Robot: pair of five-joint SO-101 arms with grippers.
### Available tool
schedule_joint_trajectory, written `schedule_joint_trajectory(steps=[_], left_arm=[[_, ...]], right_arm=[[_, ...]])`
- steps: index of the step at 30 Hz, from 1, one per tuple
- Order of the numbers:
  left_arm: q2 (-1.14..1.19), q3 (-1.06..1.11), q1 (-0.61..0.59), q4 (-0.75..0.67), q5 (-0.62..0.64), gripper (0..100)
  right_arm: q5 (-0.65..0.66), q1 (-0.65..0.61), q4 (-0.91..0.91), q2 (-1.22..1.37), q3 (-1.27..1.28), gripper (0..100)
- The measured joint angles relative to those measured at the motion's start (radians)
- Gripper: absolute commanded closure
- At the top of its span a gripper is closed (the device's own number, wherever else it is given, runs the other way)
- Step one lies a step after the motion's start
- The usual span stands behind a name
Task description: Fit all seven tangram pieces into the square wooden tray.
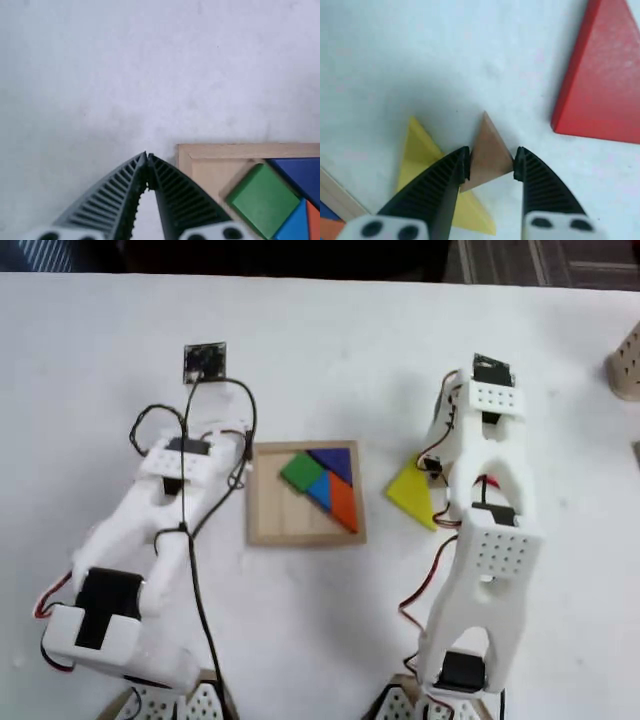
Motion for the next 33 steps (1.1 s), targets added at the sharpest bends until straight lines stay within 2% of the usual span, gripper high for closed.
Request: schedule_joint_trajectory(steps=[12,20,27,33], left_arm=[[0.000,0.000,-0.158,-0.084,0.000,98],[0.000,0.000,-0.161,-0.084,-0.003,98],[0.000,0.000,-0.218,-0.097,0.000,98],[0.000,0.000,-0.224,-0.100,0.000,98]], right_arm=[[0.000,-0.107,0.046,-0.150,0.002,88.5],[0.000,-0.292,0.052,-0.192,0.002,88.5],[0.003,-0.488,-0.040,-0.192,0.002,88.6],[0.058,-0.589,-0.100,-0.192,0.002,88.6]])
